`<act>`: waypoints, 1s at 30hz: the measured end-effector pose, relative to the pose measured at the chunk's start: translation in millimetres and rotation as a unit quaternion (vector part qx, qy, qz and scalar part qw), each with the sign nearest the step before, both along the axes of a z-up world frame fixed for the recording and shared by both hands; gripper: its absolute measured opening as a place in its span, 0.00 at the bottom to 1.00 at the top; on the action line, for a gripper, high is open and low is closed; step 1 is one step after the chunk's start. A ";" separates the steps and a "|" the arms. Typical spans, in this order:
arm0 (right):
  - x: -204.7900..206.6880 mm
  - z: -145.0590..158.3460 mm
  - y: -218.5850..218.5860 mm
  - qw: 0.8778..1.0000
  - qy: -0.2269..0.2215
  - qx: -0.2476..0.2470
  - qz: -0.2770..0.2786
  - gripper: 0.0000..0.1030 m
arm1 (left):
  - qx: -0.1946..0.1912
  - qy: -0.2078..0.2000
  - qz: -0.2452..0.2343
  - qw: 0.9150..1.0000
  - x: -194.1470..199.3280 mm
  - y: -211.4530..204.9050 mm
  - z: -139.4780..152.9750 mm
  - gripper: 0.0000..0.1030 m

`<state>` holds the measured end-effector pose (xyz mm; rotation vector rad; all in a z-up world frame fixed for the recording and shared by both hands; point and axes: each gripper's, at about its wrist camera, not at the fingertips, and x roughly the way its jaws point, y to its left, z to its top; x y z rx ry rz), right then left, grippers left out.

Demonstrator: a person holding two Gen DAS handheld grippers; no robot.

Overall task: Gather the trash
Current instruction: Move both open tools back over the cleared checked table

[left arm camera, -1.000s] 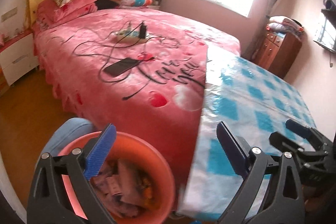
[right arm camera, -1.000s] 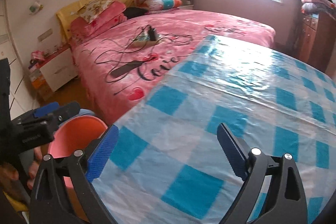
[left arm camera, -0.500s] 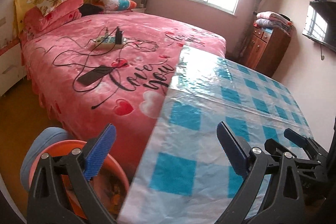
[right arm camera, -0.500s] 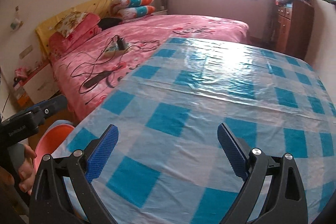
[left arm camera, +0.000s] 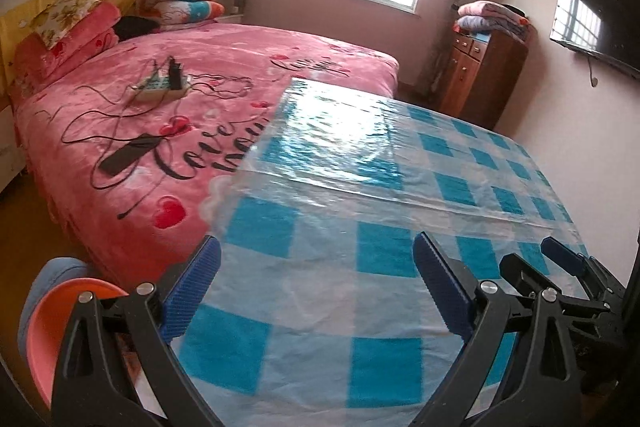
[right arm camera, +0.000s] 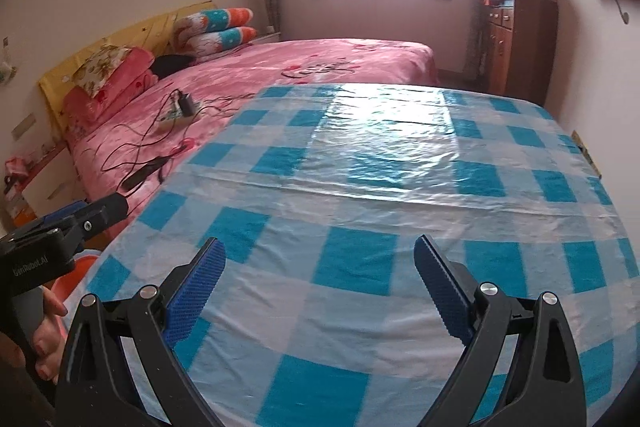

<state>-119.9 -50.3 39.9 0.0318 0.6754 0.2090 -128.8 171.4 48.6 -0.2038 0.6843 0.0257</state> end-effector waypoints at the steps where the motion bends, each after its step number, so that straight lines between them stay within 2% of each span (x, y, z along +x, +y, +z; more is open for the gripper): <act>1: -0.2 0.2 -4.0 1.000 -0.001 -0.001 -0.005 0.91 | -0.001 0.000 -0.003 1.000 1.4 -3.2 0.1 0.94; 9: 0.8 -0.7 -35.3 0.999 -0.007 0.003 -0.036 0.91 | 0.004 -0.007 -0.029 1.000 12.4 -37.4 2.4 0.94; 30: 0.5 1.2 -102.7 0.994 -0.022 -0.003 -0.104 0.91 | 0.036 0.008 -0.079 0.996 38.1 -120.7 -4.0 0.94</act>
